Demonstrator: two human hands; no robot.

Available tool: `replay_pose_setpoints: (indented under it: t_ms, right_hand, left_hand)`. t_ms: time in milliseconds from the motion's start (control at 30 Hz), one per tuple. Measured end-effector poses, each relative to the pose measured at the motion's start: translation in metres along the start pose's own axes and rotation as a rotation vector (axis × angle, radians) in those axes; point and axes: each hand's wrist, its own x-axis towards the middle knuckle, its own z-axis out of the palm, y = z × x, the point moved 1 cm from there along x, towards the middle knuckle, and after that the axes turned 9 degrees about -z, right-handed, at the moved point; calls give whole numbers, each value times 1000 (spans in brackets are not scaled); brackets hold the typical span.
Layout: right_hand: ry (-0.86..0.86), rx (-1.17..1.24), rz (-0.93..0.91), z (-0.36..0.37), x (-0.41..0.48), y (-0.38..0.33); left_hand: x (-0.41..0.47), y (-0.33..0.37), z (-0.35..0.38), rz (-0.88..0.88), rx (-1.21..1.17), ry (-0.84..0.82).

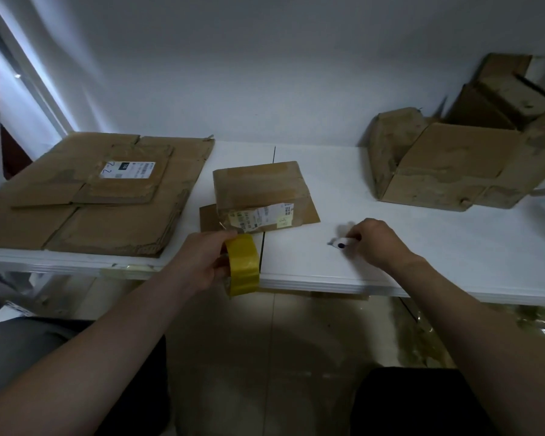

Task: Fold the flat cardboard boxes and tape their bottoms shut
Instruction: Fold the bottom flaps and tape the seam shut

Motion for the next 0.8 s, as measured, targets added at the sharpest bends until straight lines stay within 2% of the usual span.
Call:
replay_pose_setpoints:
  t_ms: [133,333,433,567,800]
  right_hand:
    - [136,203,-236,-12,-8,-37]
    - [286,290,-625,-31,-5,-119]
    - [293,228,-697,-24,8,-143]
    - [182,164,-763,-8,25,-165]
    - [115,12,-766,-10,50,-171]
  left_hand:
    - [0,0,-1,-2,-1,-9]
    - [2,-2,-7,-15,-9,-27]
    - [4,-4,-10,-14,-13,-41]
    - [6,-9,-12,-14,-43,-77]
    - [14,-10,-20,10,-50,-92]
